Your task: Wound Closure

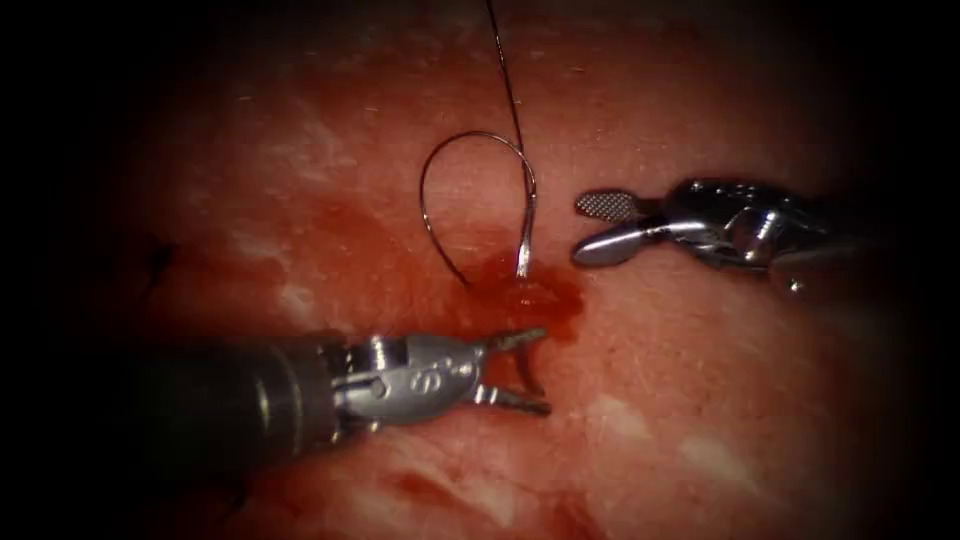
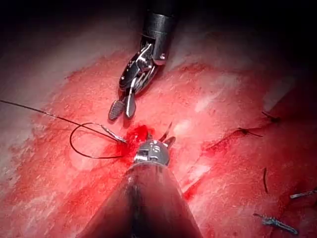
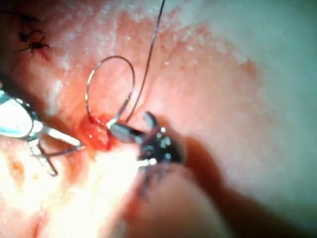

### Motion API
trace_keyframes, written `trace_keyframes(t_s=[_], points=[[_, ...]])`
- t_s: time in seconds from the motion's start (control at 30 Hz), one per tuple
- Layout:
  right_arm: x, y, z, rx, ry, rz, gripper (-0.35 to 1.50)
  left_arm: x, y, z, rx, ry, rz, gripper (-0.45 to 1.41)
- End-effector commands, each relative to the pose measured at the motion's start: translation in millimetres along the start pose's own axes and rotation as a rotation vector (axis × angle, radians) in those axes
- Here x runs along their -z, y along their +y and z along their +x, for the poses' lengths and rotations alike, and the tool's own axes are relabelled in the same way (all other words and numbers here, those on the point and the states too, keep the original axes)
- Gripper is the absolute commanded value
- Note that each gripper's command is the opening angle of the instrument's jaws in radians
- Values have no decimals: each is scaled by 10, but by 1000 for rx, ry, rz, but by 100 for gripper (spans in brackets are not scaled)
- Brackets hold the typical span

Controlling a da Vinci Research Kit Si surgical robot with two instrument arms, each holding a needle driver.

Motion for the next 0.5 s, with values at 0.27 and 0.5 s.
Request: trace_keyframes(t_s=[0.27,0.5], points=[[-7,-2,-11,2,-3,10,46,1,2,6,443,101,-293,-45],[-8,-4,-14,6,-9,35,26,12,9,36,659,144,-409,-45]])
